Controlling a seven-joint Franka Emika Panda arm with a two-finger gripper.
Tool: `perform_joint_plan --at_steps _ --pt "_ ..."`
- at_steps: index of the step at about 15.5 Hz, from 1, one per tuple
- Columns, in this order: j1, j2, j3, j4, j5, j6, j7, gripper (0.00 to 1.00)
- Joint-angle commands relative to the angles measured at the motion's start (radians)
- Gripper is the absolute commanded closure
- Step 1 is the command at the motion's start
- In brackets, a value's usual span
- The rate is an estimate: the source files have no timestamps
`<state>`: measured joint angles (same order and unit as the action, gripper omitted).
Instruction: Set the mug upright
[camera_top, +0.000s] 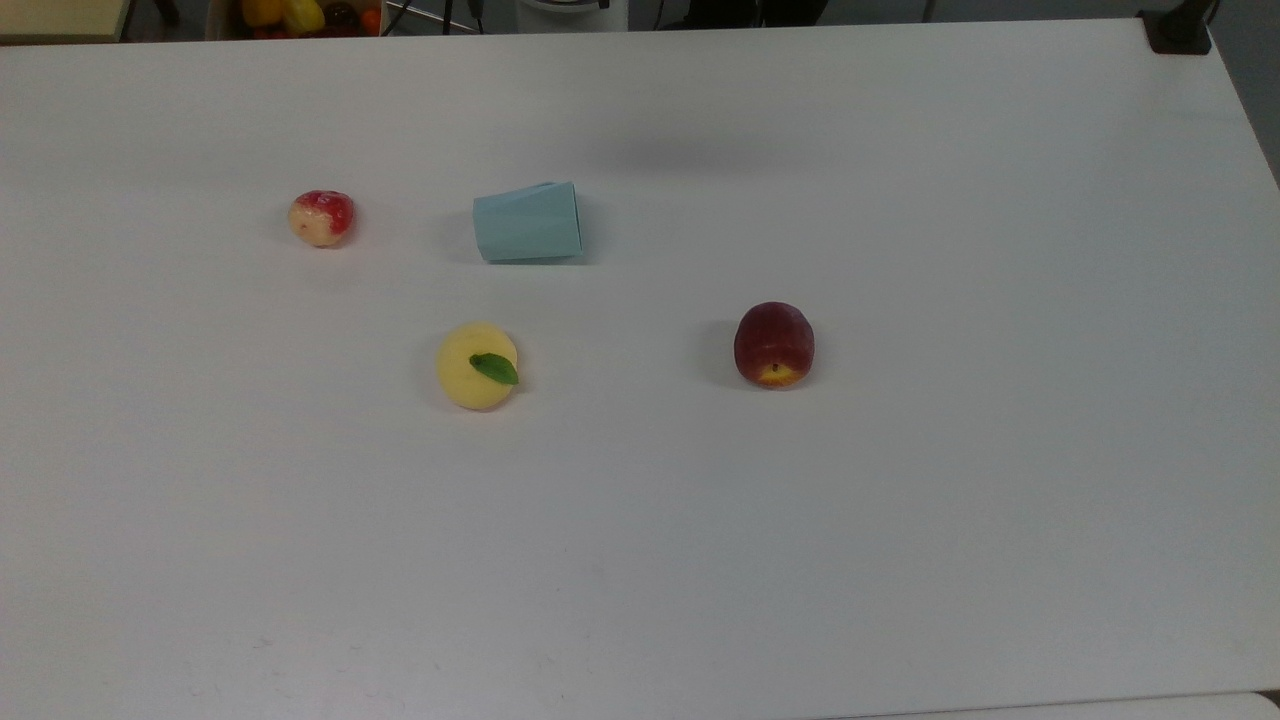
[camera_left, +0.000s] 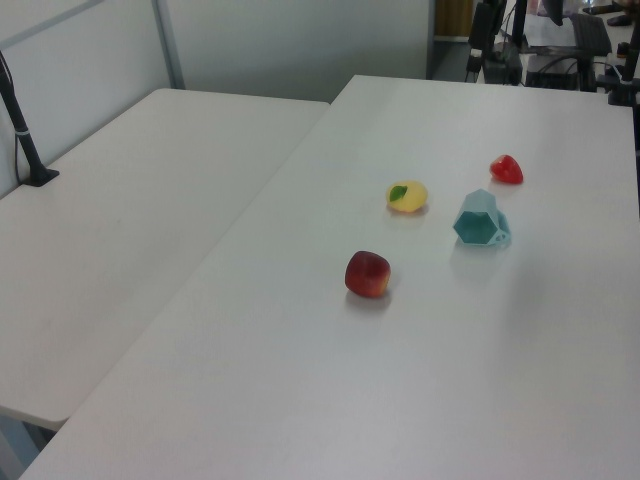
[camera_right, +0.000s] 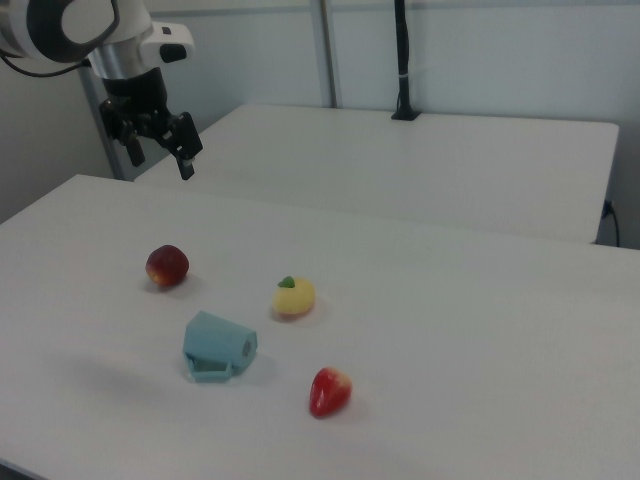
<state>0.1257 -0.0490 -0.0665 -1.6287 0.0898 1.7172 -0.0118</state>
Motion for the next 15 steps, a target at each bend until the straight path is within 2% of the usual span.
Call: perform_joint_plan --at_steps 1,15 --pt "0.058 -0.015 -0.038 -0.016 0.005 -0.008 -0.011 0.00" --pt "0.037 -0.019 -0.022 -0.017 0.010 -0.008 -0.028 0.00"
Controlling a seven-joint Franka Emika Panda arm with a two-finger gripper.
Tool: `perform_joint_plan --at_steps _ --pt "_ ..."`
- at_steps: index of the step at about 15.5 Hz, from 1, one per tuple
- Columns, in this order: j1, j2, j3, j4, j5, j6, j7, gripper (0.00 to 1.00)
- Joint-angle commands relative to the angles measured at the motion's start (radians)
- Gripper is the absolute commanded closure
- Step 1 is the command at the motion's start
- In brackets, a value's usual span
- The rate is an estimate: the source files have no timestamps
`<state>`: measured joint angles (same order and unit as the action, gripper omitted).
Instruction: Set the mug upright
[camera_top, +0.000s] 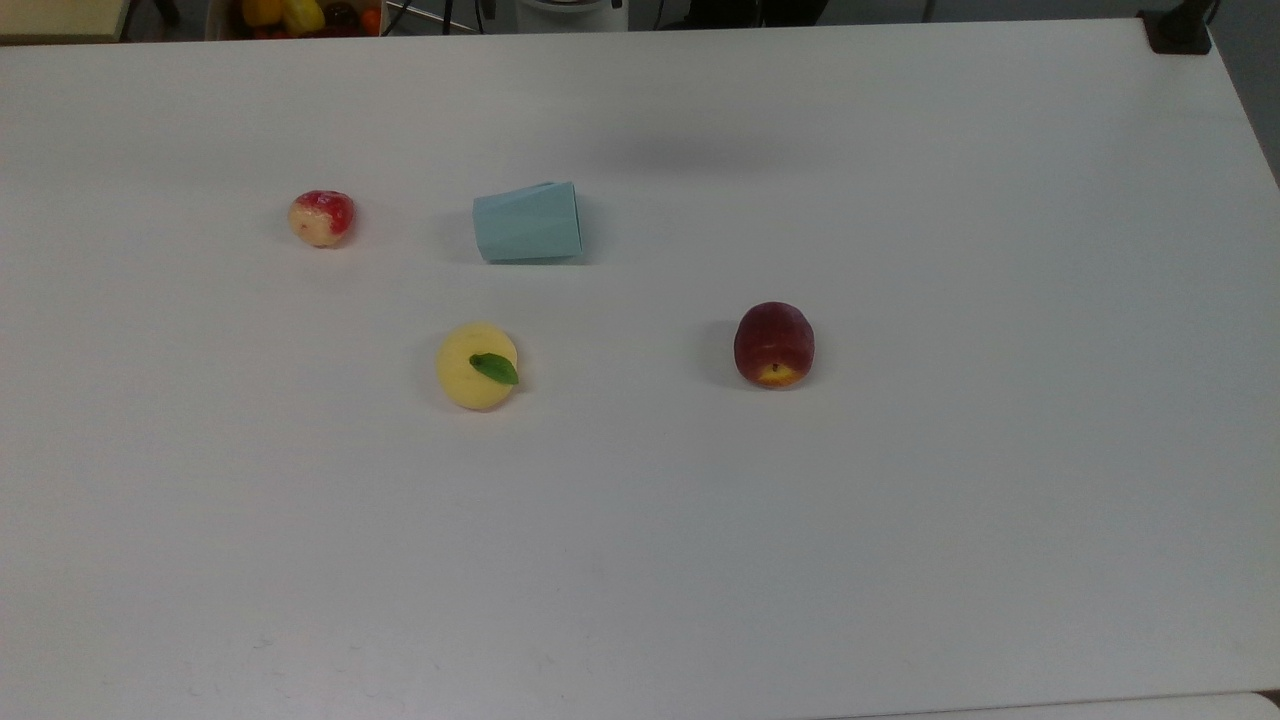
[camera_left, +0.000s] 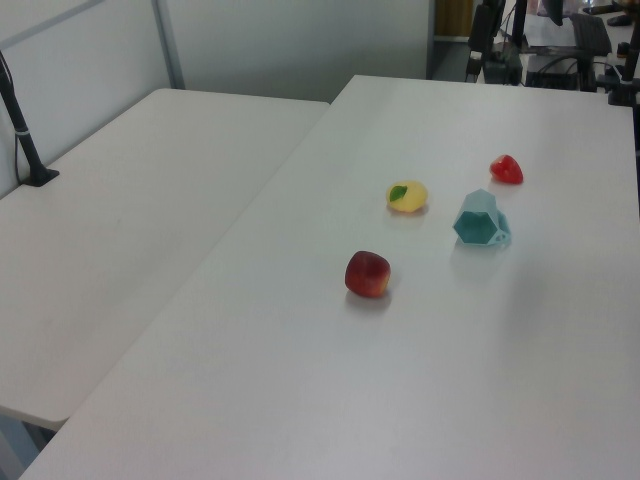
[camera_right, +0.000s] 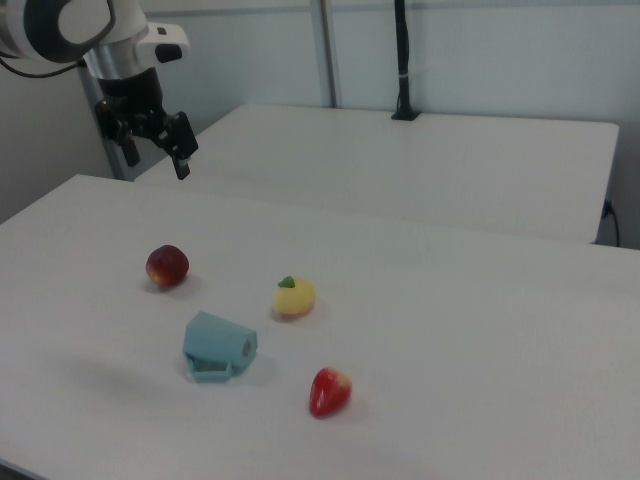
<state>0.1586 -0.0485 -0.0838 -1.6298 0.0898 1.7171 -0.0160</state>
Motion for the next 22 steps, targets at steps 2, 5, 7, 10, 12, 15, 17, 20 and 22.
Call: perform_joint_plan --at_steps 2,5,7,10,12,15,17,20,22 --pt "-0.023 -0.019 0.030 -0.016 0.011 -0.008 -0.024 0.00" --pt "-0.056 -0.019 0.058 -0.016 0.011 -0.008 -0.024 0.00" --pt "-0.056 -0.013 0.059 -0.016 0.011 -0.005 -0.024 0.00" --pt "-0.086 -0.004 0.088 -0.016 0.010 -0.004 -0.031 0.00" --pt "-0.096 -0.005 0.099 -0.016 0.005 -0.008 -0.073 0.00" --pt "-0.093 0.007 0.099 -0.018 0.001 -0.001 -0.110 0.00" --pt "-0.093 0.010 0.098 -0.018 0.001 0.002 -0.110 0.00" --pt "-0.087 0.007 0.098 -0.021 0.001 -0.002 -0.111 0.00" --pt "-0.080 0.007 0.098 -0.022 -0.011 -0.001 -0.111 0.00"
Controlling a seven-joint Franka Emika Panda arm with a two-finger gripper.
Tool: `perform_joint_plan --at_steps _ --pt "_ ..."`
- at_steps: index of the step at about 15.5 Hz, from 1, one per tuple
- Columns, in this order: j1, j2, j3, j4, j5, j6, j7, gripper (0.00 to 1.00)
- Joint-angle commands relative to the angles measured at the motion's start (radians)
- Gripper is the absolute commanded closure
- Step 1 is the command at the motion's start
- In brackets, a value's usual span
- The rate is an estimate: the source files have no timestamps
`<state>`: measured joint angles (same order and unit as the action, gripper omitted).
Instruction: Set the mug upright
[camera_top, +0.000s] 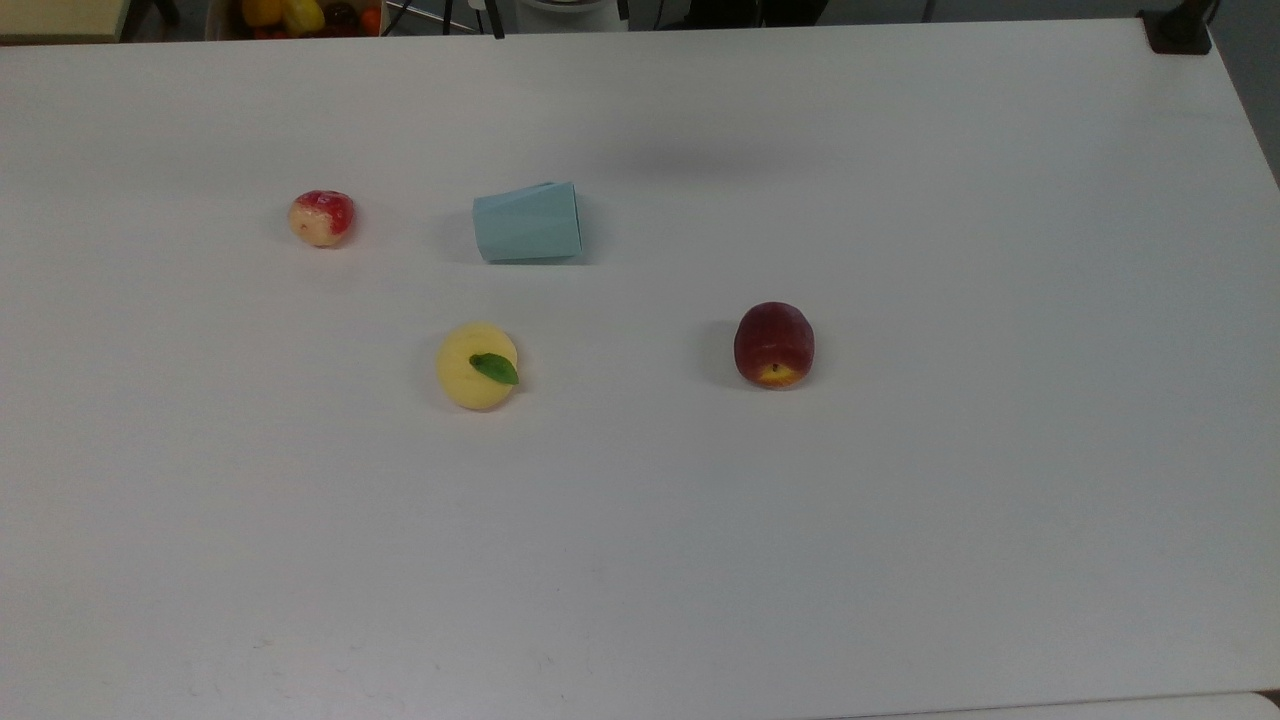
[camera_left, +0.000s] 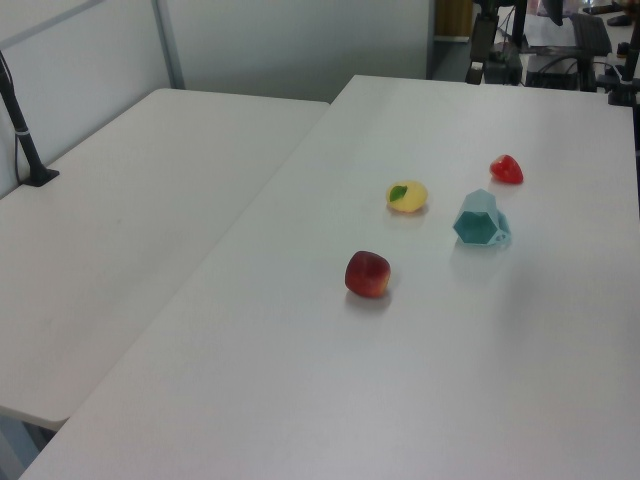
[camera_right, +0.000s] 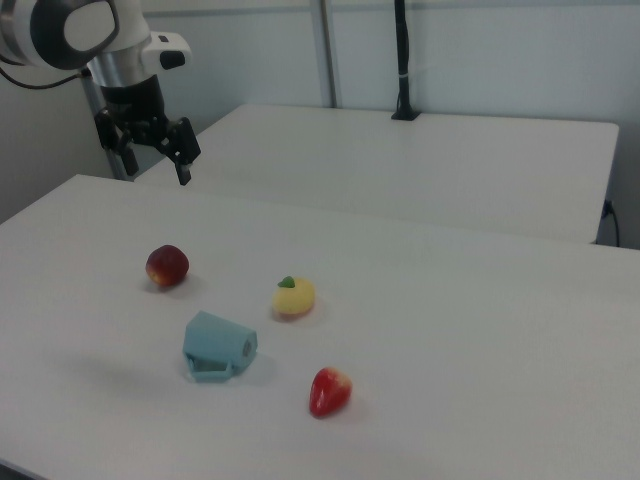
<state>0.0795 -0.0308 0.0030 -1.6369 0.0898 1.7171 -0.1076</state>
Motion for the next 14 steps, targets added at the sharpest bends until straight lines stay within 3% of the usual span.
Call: perform_joint_plan --at_steps 1,6,14 --pt "0.000 -0.011 0.012 -0.018 -0.030 0.001 -0.020 0.00" --pt "0.045 -0.017 0.014 -0.069 -0.146 -0.007 -0.007 0.00" --pt "0.049 -0.011 0.104 -0.176 -0.269 0.042 0.067 0.00"
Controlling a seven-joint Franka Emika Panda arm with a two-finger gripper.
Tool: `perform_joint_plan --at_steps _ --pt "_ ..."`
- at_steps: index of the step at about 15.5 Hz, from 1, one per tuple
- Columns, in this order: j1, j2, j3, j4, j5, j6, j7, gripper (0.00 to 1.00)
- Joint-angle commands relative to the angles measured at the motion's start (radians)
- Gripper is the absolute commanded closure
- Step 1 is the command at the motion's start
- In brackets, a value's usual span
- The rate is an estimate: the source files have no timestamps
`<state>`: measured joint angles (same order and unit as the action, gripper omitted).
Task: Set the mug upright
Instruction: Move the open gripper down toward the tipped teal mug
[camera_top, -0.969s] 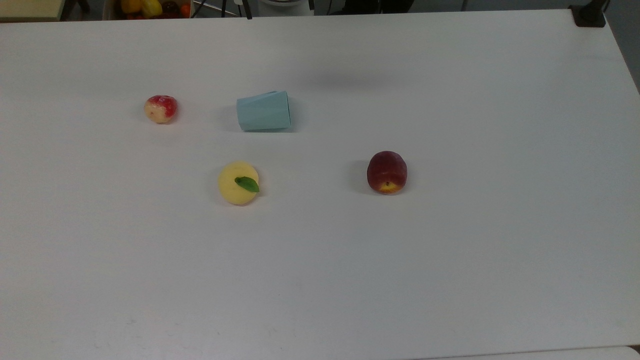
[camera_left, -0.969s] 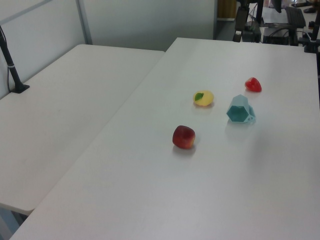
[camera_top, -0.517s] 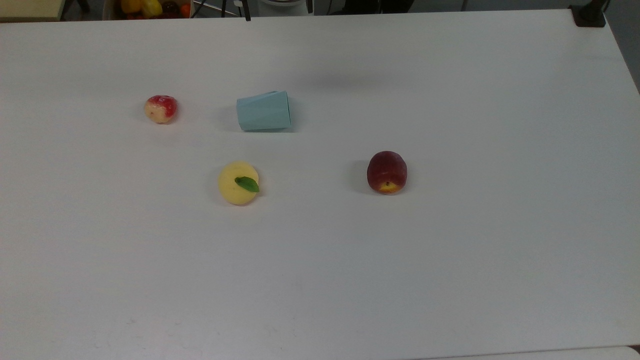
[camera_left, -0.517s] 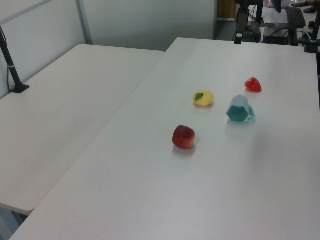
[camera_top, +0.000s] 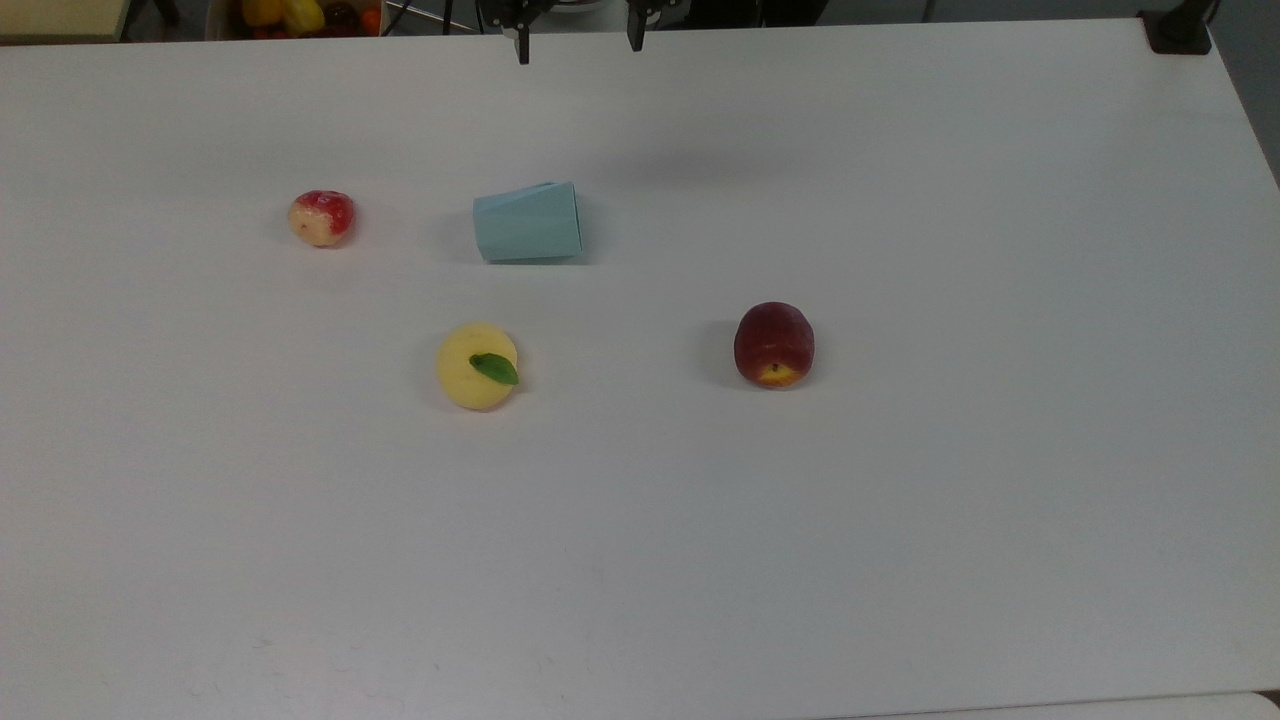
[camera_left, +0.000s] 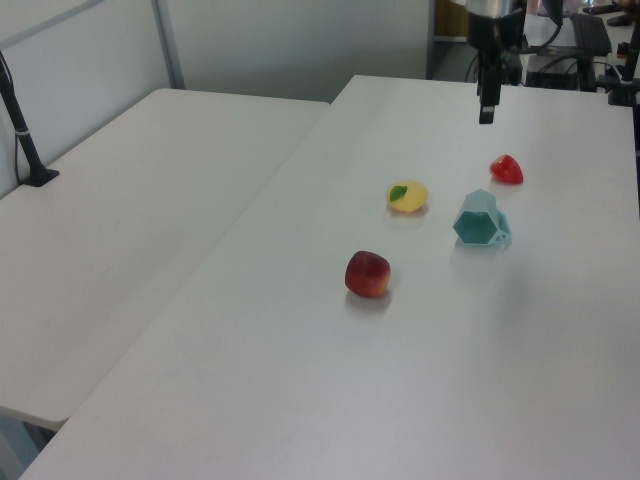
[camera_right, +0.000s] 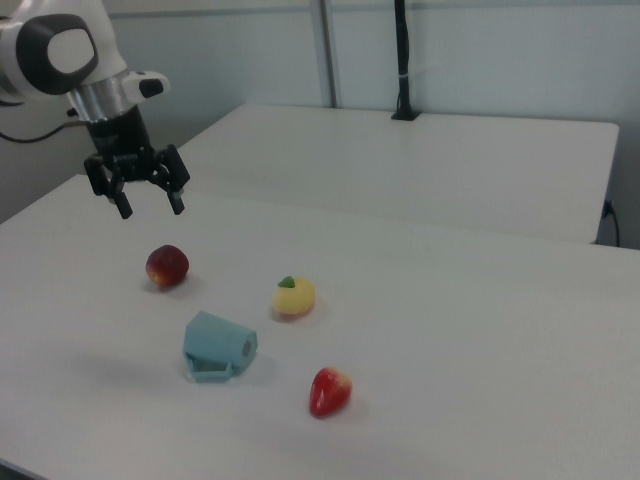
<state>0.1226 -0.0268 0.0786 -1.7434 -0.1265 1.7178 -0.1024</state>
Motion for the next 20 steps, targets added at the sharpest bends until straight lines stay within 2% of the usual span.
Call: perform_joint_plan --at_steps 1,7,9,14,20 --pt "0.006 -0.015 0.038 -0.089 -0.071 0.052 0.078 0.00" --pt "0.008 0.034 0.110 -0.171 -0.206 0.114 0.286 0.00" --pt "0.008 0.045 0.151 -0.208 -0.263 0.135 0.378 0.00" --pt "0.029 0.090 0.158 -0.243 -0.355 0.143 0.449 0.00" --pt "0.029 0.182 0.158 -0.271 -0.517 0.209 0.647 0.00"
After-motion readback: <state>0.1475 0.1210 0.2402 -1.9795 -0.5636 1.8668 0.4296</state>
